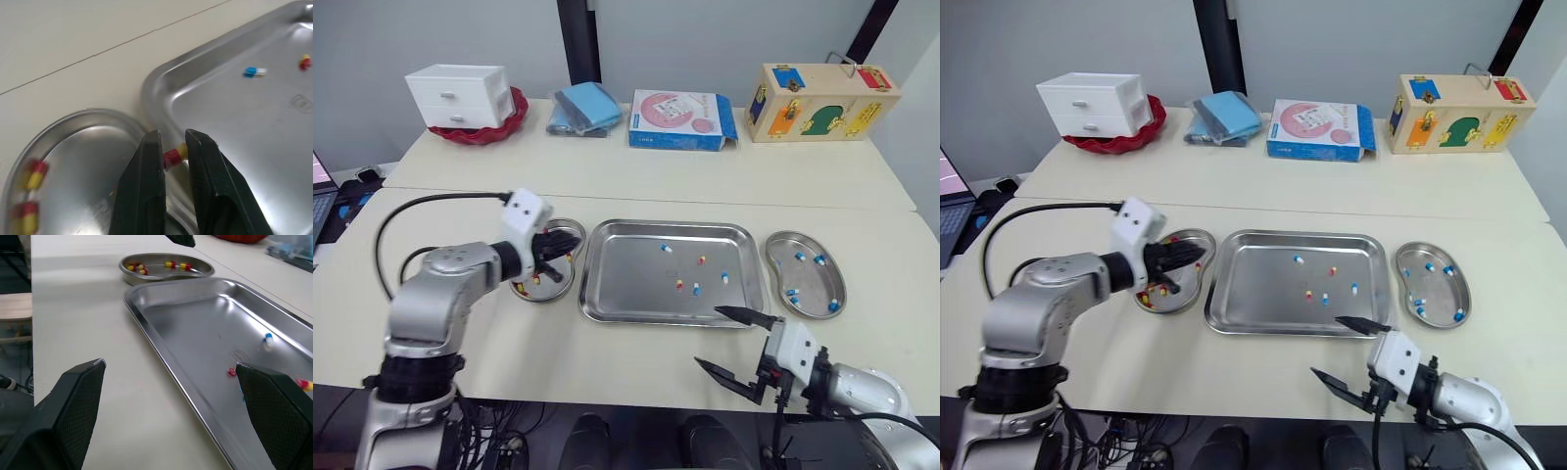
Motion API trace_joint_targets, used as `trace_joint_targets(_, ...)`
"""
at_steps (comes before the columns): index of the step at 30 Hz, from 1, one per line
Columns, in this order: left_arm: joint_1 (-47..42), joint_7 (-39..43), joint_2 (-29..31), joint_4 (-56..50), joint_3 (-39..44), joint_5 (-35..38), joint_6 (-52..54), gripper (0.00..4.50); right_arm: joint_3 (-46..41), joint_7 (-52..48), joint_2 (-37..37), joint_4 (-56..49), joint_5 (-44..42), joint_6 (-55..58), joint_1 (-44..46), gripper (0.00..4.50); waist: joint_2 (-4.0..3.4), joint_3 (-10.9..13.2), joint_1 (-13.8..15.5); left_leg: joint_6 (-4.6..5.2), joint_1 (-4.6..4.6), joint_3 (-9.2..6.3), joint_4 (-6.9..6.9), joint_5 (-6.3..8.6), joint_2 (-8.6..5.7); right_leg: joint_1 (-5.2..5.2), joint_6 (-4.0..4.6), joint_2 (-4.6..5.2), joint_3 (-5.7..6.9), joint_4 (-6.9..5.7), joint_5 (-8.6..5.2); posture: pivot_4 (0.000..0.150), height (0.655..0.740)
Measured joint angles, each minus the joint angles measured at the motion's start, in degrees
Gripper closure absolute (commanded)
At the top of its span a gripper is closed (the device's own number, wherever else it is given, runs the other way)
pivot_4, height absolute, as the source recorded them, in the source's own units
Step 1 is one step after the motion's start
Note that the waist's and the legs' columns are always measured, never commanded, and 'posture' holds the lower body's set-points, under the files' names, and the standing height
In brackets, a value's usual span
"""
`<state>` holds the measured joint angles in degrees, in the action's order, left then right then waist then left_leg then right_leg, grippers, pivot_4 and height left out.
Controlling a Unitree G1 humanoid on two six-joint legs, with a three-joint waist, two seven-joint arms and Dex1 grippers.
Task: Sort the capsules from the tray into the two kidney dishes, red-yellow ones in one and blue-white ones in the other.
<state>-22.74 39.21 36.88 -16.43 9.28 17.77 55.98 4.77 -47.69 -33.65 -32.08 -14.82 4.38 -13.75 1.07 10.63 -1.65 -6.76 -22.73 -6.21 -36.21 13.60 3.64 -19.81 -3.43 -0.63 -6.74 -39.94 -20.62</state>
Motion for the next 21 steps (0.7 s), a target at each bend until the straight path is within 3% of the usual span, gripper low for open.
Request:
trace_joint_targets(9, 5.2, -5.2, -1.2, -1.8, 3.6, 0.7, 1.1, 4.15, 4.1, -0.9, 1.1, 2.1, -0.4, 1.0, 5.2, 0.00, 0.02, 0.0, 0.1, -0.01, -0.02, -0.05, -0.01, -0.01, 0.00, -0.01, 0.01, 0.01, 0.05, -0.01, 0.00, 0.150, 0.7400)
trace_joint_targets(21, 7.0, -7.7, -1.9, -1.7, 4.8, 1.6, -5.0, 0.42, 4.3, -1.1, 1.0, 3.7, -0.5, 1.0, 6.0, 0.00, 0.02, 0.0, 0.0, -0.01, -0.02, -0.04, 0.00, 0.00, 0.01, -0.02, 0.01, 0.01, 0.05, -0.01, 0.00, 0.150, 0.7400)
